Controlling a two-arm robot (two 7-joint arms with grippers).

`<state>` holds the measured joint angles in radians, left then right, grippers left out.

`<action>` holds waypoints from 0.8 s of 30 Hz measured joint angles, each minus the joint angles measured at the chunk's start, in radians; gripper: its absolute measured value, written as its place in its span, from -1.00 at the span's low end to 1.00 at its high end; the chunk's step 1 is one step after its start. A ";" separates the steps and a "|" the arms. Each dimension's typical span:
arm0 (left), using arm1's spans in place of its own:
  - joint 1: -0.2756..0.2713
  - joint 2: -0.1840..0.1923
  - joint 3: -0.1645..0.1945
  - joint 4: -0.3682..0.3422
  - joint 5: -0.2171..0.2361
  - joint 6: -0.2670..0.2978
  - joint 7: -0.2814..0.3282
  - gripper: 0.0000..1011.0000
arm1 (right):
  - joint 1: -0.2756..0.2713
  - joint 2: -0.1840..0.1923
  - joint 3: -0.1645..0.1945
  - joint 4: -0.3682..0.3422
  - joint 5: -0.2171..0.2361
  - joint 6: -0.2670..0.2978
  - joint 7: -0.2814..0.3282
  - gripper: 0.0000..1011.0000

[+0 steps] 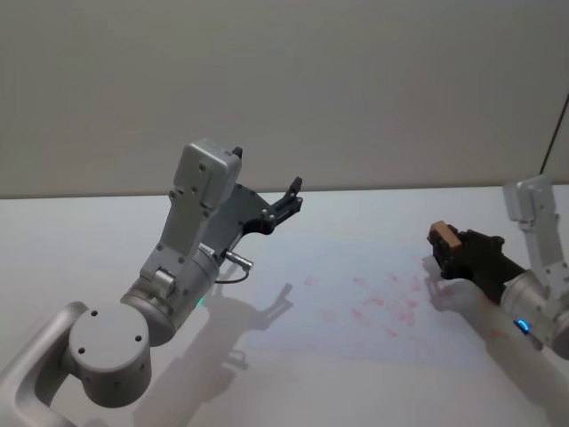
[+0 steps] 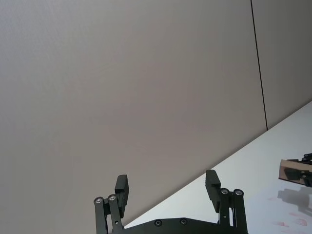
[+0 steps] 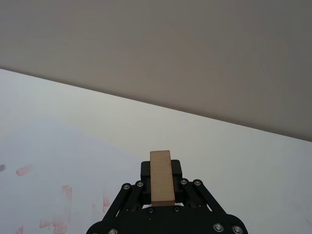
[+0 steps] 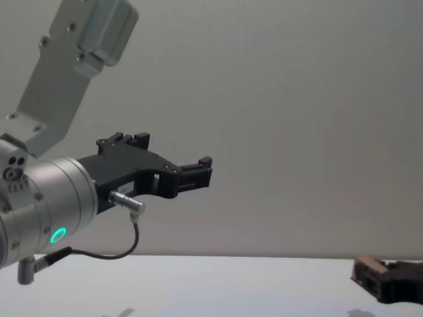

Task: Use the one hand to pick up the stamp and affix it onto the A4 paper.

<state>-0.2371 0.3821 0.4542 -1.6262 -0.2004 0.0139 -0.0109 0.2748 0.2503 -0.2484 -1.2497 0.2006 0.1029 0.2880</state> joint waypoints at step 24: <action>0.000 0.000 0.000 0.000 0.000 0.000 0.000 0.98 | 0.100 -0.072 -0.058 0.186 -0.083 -0.006 0.026 -0.56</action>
<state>-0.2371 0.3821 0.4542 -1.6262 -0.2004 0.0139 -0.0110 0.3752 0.1780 -0.3059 -1.0633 0.1179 0.0972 0.3136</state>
